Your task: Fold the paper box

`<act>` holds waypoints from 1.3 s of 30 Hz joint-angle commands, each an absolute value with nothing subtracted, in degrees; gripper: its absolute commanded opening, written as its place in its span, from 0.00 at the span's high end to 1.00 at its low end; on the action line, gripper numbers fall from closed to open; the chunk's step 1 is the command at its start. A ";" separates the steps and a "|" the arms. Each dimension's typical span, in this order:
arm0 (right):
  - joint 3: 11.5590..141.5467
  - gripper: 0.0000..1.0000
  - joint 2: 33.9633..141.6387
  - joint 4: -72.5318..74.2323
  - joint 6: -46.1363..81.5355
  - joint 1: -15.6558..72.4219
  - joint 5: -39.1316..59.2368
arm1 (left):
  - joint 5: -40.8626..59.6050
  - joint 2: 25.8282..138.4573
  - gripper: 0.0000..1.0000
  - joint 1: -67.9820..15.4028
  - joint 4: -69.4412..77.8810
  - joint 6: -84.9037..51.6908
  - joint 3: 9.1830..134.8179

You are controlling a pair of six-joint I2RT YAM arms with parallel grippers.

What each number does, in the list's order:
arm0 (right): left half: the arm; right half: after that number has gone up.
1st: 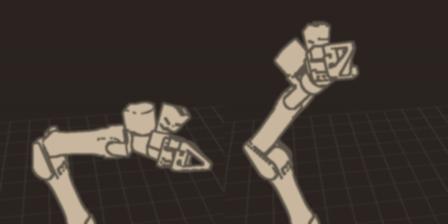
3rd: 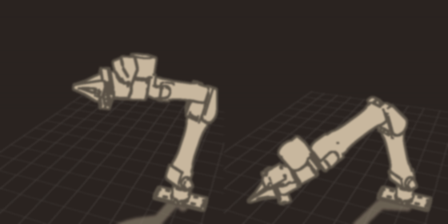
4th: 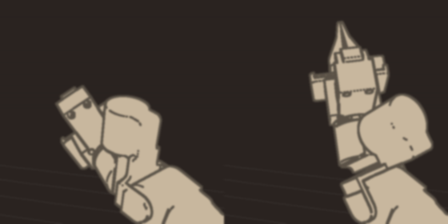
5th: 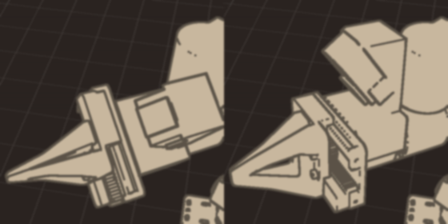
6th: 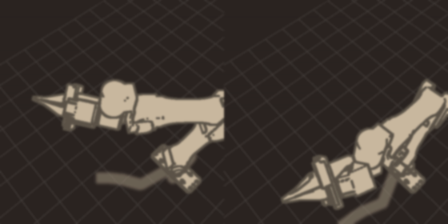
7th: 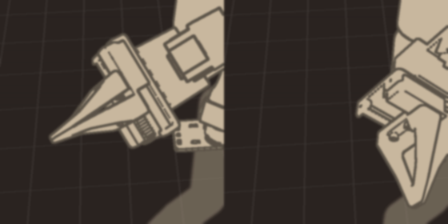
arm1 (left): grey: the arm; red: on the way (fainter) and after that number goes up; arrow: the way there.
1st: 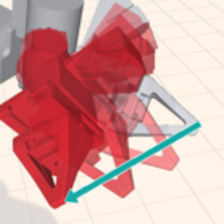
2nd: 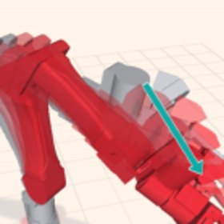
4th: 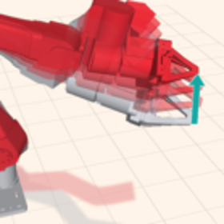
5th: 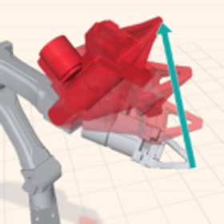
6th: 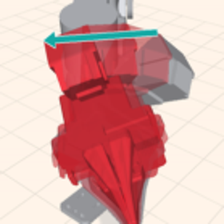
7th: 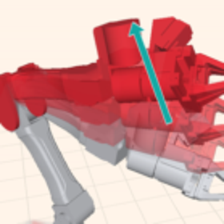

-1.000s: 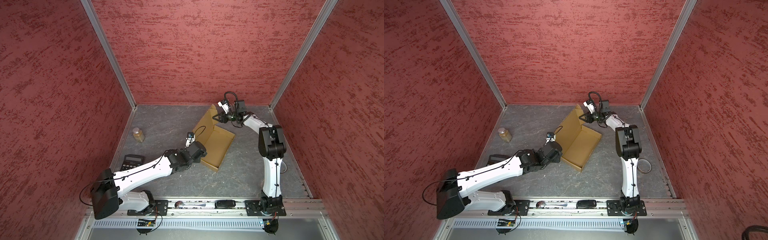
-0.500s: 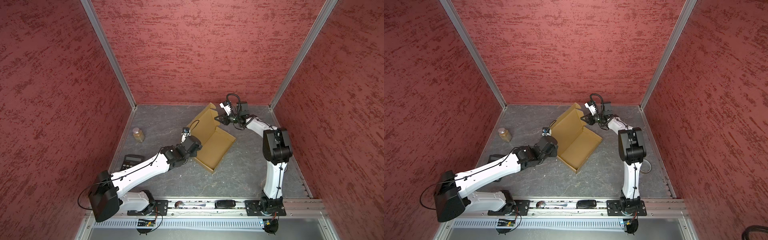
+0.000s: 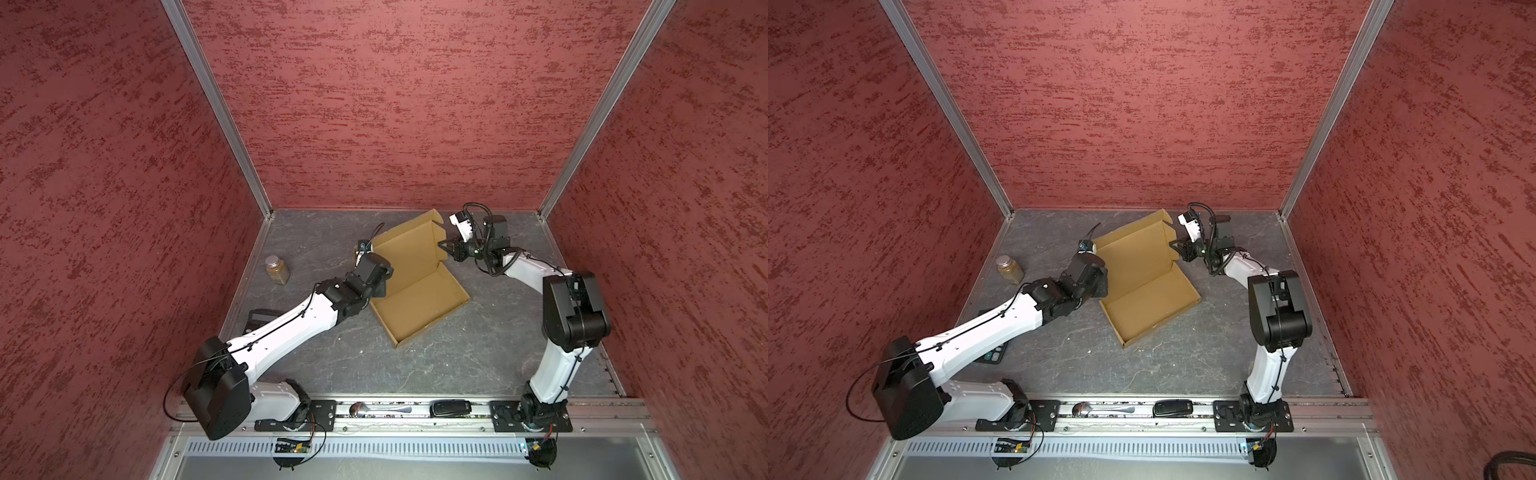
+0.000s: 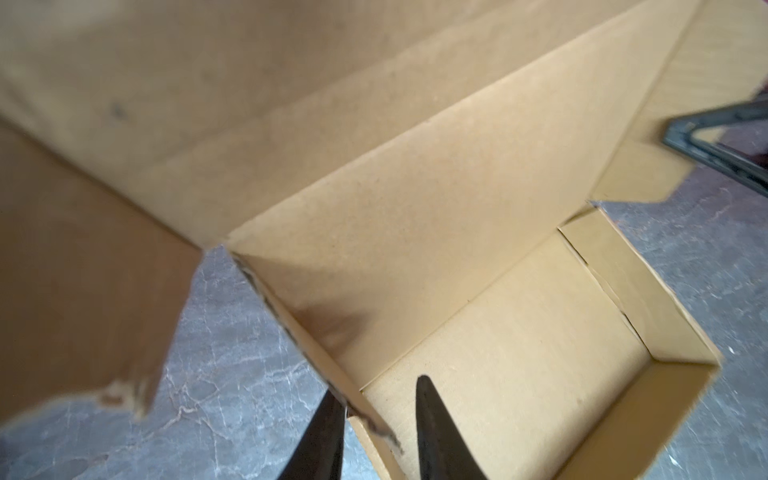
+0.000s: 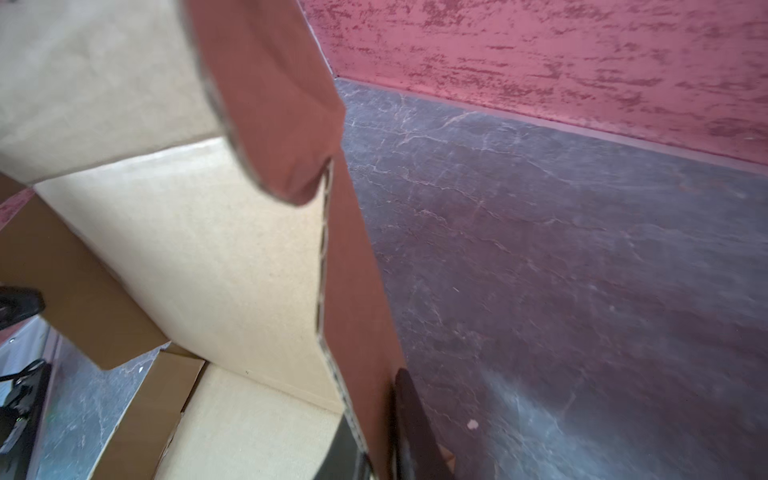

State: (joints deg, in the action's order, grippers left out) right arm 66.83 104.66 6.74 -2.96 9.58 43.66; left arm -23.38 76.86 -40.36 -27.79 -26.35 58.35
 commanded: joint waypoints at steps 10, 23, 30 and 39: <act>55.85 0.88 92.95 12.94 0.53 13.62 31.18 | -13.42 83.84 0.70 -34.54 -19.13 -19.12 65.18; 46.79 0.89 84.26 17.12 3.92 18.16 19.79 | -8.28 86.67 0.70 -31.83 -17.23 -18.19 65.20; 44.51 0.90 83.58 18.95 4.57 19.50 17.47 | -7.64 86.63 0.69 -30.61 -18.02 -18.18 64.62; 44.07 0.90 83.58 18.66 2.95 19.58 17.32 | -7.88 86.43 0.62 -29.87 -20.94 -17.41 65.66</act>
